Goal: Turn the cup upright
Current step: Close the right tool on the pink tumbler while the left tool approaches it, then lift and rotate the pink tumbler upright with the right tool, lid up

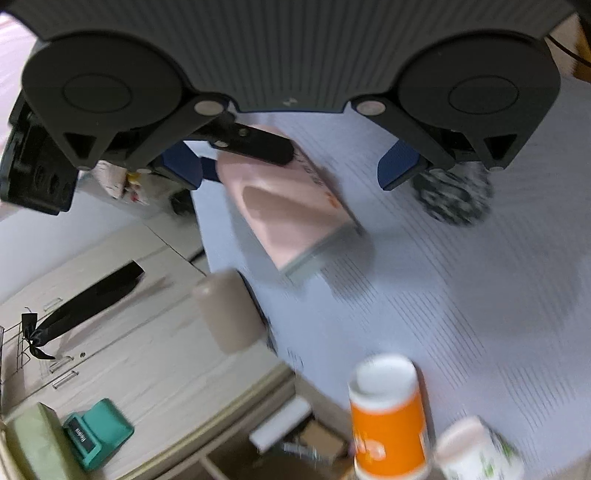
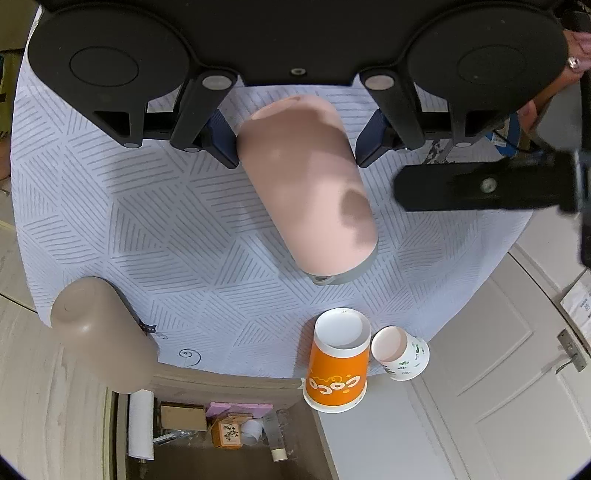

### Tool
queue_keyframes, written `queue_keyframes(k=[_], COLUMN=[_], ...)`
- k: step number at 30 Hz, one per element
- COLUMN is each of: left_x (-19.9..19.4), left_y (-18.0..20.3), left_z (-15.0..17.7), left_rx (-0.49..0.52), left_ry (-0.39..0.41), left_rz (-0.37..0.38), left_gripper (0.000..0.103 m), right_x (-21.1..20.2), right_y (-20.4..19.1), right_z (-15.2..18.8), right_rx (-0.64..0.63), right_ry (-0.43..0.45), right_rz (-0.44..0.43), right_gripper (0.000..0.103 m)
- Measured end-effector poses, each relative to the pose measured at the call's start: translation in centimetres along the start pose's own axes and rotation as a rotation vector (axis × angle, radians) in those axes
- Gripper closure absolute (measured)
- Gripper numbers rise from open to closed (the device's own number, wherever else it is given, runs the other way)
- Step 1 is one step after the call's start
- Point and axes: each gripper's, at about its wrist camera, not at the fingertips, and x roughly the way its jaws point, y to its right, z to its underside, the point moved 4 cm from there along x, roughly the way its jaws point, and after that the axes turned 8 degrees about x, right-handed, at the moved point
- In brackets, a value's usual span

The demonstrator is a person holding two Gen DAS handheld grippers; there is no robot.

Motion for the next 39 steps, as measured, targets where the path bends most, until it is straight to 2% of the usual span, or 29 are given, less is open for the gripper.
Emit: queue_keyframes(k=[4,11,15,19,23,25,29,34,39], left_x=[1.4,3.4,3.7,4.5,4.3,4.2,4.1,4.1,4.0], left_y=[0.5,-0.1,0.5,0.0,-0.3,-0.4,-0.5,-0.3,0.1], left_z=[-0.5,-1.0,-1.8,-1.9,-1.8,-1.7,-1.9,-2.0,-1.6], left_rx=[-0.012,-0.118,-0.063,-0.103,-0.095,-0.09,-0.082,-0.061,0.003], left_ry=[-0.011,-0.051,-0.054,-0.055,-0.032,-0.023,-0.022,-0.03,-0.023], left_rz=[-0.013,0.001,-0.004,-0.002,-0.017,-0.023,-0.025,-0.035,-0.028], left_gripper=[0.004,0.013,0.013,0.019,0.028,0.031,0.032,0.032,0.031], right_x=[-0.1,-0.1,0.1,0.7,1.6,1.8,1.5,1.5,1.7], right_y=[0.0,-0.4,-0.7,-0.9,-0.9,-1.2,-1.5,-1.2,-1.3], right_z=[-0.2,-1.4,-2.8,-3.5,-3.6,-3.3,-3.0,-3.0,-2.9], right_rx=[-0.058,-0.235,-0.288,-0.322,-0.33,-0.337,-0.328,-0.255,-0.214], right_ry=[-0.011,-0.053,-0.068,-0.083,-0.135,-0.158,-0.149,-0.149,-0.147], right_rz=[-0.018,-0.022,-0.049,-0.055,-0.062,-0.068,-0.055,-0.064,-0.056], right_gripper=[0.026,0.024,0.022,0.022,0.025,0.034,0.035,0.035,0.035])
